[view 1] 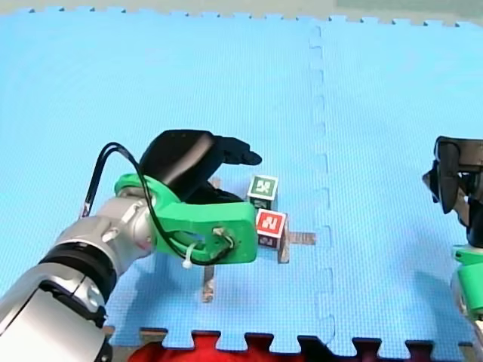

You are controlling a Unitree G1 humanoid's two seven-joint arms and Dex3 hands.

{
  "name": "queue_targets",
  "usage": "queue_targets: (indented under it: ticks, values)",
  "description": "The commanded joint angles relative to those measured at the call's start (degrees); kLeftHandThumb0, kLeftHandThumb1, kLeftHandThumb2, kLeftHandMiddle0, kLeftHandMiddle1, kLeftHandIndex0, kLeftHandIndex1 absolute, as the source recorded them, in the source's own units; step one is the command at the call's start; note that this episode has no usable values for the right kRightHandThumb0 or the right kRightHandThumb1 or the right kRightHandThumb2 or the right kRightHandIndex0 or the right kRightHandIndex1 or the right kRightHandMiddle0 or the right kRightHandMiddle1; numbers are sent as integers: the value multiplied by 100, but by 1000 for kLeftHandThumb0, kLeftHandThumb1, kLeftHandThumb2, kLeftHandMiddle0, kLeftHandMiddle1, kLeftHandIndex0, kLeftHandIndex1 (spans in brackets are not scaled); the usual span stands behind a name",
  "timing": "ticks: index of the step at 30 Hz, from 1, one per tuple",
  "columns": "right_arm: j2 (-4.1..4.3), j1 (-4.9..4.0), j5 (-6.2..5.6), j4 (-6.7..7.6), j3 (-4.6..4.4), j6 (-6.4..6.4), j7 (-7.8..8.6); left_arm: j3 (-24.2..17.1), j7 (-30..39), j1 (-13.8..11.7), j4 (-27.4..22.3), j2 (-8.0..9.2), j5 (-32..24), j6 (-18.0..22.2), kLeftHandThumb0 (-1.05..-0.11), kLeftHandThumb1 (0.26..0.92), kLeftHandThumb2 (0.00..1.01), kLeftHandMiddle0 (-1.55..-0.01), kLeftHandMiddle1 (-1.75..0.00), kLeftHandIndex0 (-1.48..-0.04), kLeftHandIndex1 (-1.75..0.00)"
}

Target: Stack cube left

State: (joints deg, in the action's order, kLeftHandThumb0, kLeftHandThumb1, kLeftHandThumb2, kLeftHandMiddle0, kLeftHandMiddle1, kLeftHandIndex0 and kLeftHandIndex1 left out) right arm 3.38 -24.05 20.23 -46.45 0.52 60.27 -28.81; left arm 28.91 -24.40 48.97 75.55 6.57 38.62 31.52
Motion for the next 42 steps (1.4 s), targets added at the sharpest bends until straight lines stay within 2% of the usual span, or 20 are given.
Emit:
queue_targets:
  ticks: [1, 6, 15, 25, 37, 42]
  values:
    - [3, 47, 4, 87, 9, -19, -17, -2, 37, 27, -7, 14, -14, 0, -663, 668, 0, -923, -1746, -887, -3]
    - [-3, 99, -14, 215, 17, -49, 7, 30, 119, 34, 13, -37, 16, -100, -669, 668, 0, -930, -1746, -896, -6]
    - [-5, 134, 110, 277, 37, -46, -140, 133, 197, 12, 83, -153, 98, -353, -677, 669, 0, -959, -1746, -912, -10]
    - [-29, 191, 216, 424, 24, -131, -257, 226, 143, -10, 131, -210, 140, -458, -685, 671, 1, -959, -1746, -950, -21]
    - [-77, 368, 302, 792, 6, -345, -332, 315, 27, -9, 154, -254, 188, -465, -690, 666, 0, -956, -1746, -979, -21]
    - [-100, 468, 355, 959, -8, -417, -355, 327, 25, -31, 156, -264, 184, -448, -690, 664, 0, -956, -1746, -983, -18]
